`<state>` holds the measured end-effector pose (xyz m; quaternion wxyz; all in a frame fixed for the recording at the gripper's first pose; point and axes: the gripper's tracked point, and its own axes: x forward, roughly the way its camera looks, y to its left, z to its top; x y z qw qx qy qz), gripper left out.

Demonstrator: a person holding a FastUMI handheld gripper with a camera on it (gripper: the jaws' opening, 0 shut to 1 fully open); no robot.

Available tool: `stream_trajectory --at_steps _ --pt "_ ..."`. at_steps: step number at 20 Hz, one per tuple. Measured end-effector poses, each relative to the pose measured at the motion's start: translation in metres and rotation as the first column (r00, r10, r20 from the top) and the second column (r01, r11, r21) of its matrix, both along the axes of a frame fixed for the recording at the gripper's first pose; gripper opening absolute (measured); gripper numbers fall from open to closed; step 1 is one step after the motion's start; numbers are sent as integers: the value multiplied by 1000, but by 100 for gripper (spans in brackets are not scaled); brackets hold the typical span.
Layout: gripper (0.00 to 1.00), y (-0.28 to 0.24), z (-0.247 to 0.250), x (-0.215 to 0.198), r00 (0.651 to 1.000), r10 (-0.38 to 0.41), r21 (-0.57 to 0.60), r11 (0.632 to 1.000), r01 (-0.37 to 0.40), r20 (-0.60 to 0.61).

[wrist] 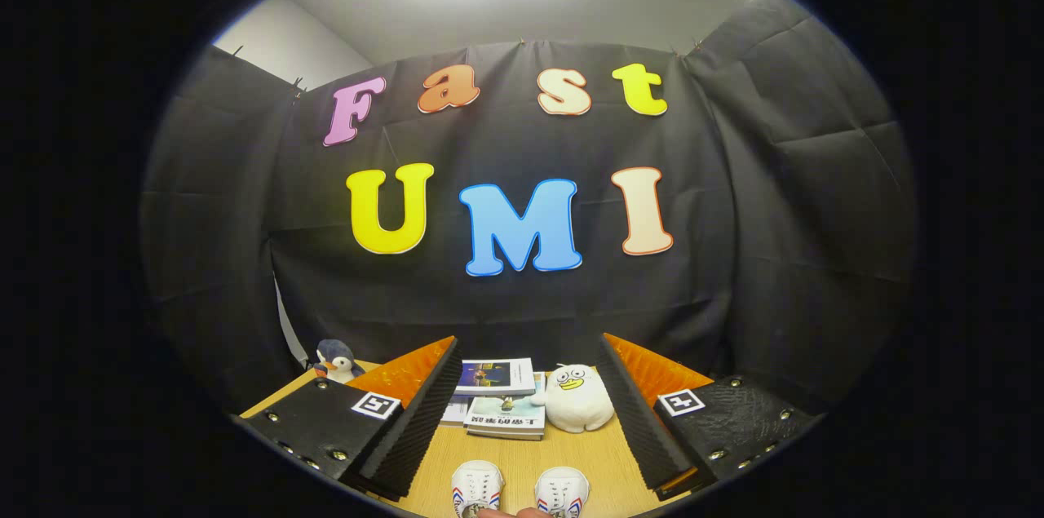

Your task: Open the storage box then place both shoes into the box .Put the left shoe in first, then the right shoe, with the right side of both shoes facing outward in a uniform manner.

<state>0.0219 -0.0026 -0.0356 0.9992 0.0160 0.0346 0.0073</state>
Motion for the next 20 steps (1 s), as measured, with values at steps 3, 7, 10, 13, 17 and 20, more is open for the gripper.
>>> stream_trajectory --at_steps 3,7,10,13,17,20 --pt "99 17 -19 5 998 48 26 999 -47 -49" --pt "99 52 -61 6 977 159 88 985 -148 -145" --pt "99 80 -106 2 939 243 110 969 -222 -245" --pt "99 108 -143 -2 887 324 162 945 -286 -329" --pt "99 149 -187 -12 793 435 309 894 -324 -427" --pt "99 178 -217 -20 712 513 433 844 -316 -480"
